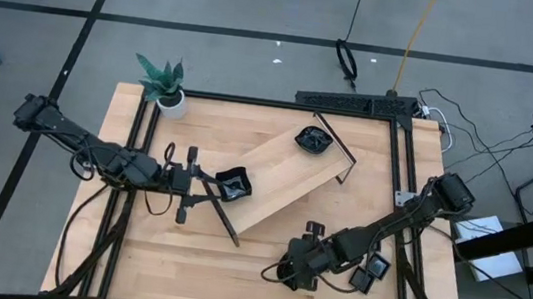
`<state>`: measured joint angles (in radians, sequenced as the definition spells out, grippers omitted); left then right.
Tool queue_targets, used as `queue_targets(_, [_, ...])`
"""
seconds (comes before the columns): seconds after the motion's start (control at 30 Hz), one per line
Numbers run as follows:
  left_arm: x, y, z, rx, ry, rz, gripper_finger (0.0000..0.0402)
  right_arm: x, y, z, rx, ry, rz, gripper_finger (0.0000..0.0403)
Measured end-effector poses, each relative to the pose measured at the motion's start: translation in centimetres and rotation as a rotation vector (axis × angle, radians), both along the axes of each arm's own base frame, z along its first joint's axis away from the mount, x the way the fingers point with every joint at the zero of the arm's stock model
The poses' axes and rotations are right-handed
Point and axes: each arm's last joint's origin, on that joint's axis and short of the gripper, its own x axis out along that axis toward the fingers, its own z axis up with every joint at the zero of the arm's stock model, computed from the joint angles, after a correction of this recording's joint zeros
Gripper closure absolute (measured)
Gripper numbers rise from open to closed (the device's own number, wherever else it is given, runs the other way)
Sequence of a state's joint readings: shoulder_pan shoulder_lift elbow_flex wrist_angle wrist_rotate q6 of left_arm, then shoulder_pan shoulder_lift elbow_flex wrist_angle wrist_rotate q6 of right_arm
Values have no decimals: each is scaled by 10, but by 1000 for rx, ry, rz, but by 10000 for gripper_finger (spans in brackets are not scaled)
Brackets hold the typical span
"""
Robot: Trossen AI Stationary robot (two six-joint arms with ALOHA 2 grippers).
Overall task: Pick & Place Mini shaped plates
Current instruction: Stack the leaf shaped plate on top of the other leaf shaped plates on the shelf
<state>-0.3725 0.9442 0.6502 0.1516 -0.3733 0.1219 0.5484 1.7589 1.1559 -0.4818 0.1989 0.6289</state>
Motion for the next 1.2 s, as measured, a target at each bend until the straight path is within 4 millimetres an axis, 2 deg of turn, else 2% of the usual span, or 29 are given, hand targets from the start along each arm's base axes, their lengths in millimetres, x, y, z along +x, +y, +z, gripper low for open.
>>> queue_targets(0.27, [0,0,0,4,0,2,250,-9,-4,-14,85,84,-100,229])
queue_targets(0.57, [0,0,0,1,0,3,250,-10,-4,-15,112,100,-109,241])
queue_targets(1.03, [0,0,0,1,0,3,250,-10,-4,-15,95,98,-68,370])
queue_targets(1.2, [0,0,0,1,0,3,250,-10,-5,-15,76,93,-24,400])
